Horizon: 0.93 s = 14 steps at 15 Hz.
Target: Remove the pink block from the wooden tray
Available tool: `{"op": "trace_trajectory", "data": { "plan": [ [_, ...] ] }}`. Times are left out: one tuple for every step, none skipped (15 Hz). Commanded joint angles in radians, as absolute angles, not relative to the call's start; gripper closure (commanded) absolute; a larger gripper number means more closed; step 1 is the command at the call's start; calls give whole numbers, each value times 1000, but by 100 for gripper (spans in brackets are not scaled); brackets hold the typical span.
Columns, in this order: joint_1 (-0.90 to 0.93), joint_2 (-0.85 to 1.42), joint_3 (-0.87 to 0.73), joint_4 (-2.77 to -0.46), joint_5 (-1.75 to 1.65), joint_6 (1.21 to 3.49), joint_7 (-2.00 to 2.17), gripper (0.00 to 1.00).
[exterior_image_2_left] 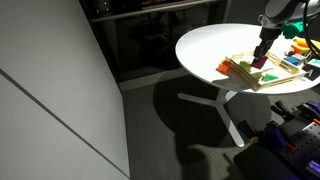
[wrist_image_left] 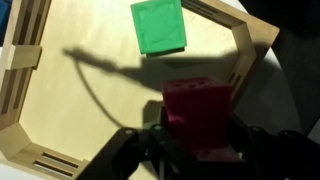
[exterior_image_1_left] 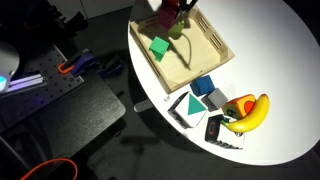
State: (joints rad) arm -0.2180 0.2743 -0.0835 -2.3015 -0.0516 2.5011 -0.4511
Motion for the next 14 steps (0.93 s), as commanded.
{"op": "trace_trajectory", "data": {
  "plan": [
    [-193, 288, -71, -2218, -44, 2443, -412, 70],
    [-186, 296, -68, -2196, -45, 2434, -404, 70],
    [-179, 307, -64, -2172, -44, 2425, -398, 70],
    [-170, 320, -61, -2147, -47, 2421, -386, 70],
    [-165, 332, -57, -2125, -44, 2413, -383, 70],
    [-160, 347, -52, -2097, -42, 2402, -380, 70],
    [-156, 360, -47, -2075, -41, 2395, -379, 70],
    [-155, 376, -41, -2050, -36, 2382, -384, 70],
    [-156, 393, -35, -2027, -31, 2372, -391, 70],
    [-160, 411, -26, -2004, -22, 2357, -403, 70],
    [-165, 427, -16, -1981, -12, 2342, -415, 70],
    [-166, 441, -11, -1963, -7, 2333, -416, 70],
    [-168, 455, -4, -1945, 2, 2322, -425, 70],
    [-169, 468, 1, -1928, 5, 2314, -428, 70]
  ]
}}
